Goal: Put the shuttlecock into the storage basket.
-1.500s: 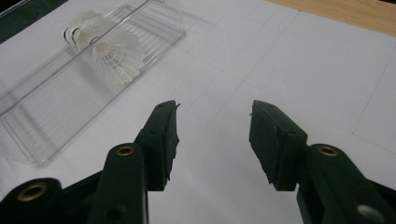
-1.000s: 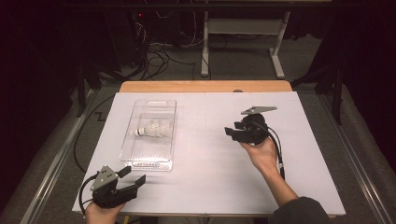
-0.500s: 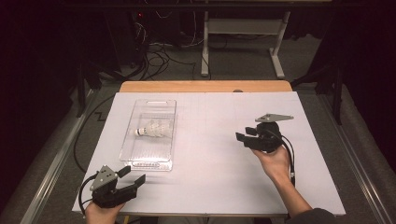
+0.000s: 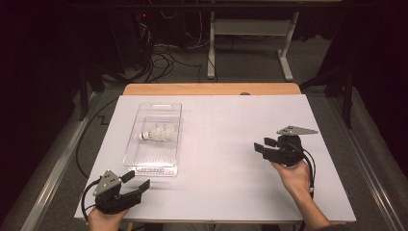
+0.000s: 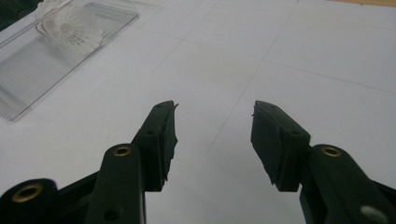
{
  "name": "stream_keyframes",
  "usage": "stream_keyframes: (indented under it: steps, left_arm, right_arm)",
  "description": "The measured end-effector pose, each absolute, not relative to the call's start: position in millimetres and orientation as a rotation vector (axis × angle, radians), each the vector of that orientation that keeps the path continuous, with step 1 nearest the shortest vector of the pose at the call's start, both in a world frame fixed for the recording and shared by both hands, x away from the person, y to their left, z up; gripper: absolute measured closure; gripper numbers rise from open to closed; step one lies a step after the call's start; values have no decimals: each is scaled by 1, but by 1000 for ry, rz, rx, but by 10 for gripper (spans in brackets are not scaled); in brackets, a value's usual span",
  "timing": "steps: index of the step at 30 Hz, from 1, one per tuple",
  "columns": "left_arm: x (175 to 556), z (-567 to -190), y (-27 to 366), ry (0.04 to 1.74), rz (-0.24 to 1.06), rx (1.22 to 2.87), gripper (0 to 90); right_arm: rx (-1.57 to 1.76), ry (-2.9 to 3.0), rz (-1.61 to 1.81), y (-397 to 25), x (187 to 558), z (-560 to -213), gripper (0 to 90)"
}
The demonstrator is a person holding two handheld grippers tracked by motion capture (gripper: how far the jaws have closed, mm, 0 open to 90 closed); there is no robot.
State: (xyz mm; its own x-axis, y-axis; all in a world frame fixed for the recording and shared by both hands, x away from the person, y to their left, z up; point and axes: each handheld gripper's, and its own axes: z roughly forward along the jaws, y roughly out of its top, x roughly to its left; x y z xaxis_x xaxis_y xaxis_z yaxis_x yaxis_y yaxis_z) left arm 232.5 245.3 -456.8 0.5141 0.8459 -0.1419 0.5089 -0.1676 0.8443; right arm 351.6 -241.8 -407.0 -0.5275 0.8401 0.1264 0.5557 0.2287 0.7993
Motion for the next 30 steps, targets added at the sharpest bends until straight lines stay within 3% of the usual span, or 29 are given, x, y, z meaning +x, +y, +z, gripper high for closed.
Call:
stream_keyframes:
  steps: [30]
  left_arm:
    - [234, -456, 246, 1129, 459, 1830, 334]
  right_arm:
    - [1321, 2068, 1260, -280, 316, -430, 433]
